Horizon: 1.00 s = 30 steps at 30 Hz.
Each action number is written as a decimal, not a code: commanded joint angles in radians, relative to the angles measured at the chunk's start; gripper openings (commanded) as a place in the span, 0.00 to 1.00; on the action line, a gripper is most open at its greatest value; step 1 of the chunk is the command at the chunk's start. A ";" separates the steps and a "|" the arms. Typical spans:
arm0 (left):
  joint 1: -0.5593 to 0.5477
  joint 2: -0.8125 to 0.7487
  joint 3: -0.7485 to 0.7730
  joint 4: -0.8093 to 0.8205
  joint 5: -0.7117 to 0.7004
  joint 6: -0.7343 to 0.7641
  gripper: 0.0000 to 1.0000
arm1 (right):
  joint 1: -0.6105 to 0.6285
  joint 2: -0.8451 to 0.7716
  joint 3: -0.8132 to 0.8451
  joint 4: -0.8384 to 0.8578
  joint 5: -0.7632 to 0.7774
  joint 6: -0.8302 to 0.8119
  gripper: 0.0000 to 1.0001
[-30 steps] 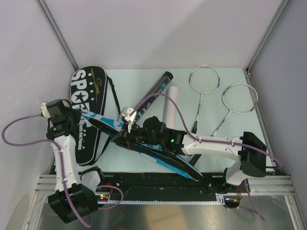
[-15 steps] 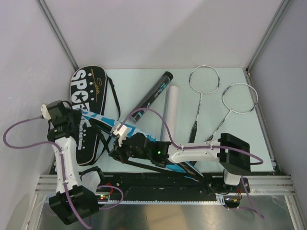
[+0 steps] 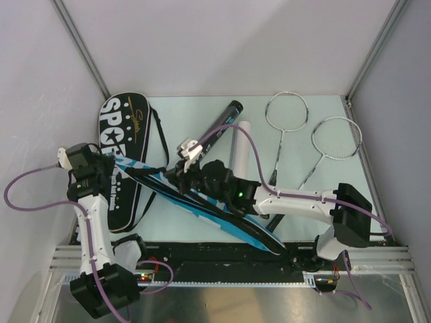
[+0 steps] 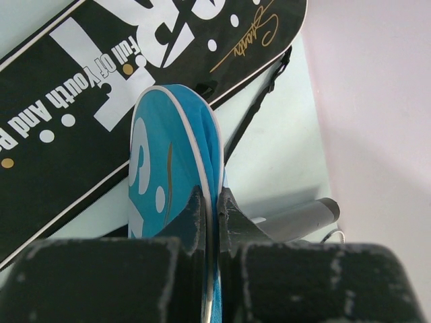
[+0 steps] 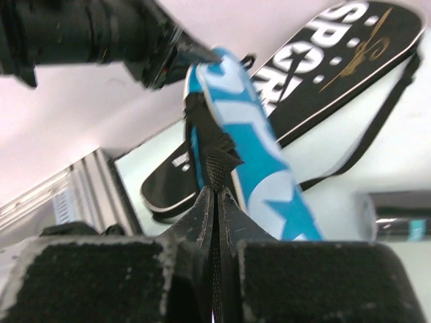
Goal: Pack up the badminton gear
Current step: Zip the racket bag at the center of the board.
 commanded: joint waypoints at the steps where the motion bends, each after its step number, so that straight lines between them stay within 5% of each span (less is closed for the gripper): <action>1: -0.005 -0.030 -0.015 0.006 -0.026 0.036 0.00 | -0.042 -0.019 0.005 0.136 0.014 -0.114 0.00; 15: -0.005 -0.042 -0.038 0.004 -0.011 0.053 0.00 | -0.145 0.164 0.022 0.367 -0.065 -0.126 0.00; 23: -0.006 -0.064 -0.052 0.005 0.016 0.026 0.00 | -0.215 0.244 0.065 0.347 -0.012 -0.005 0.00; 30: -0.003 -0.068 -0.049 0.004 0.013 -0.018 0.00 | -0.225 0.294 0.103 0.166 -0.114 0.118 0.20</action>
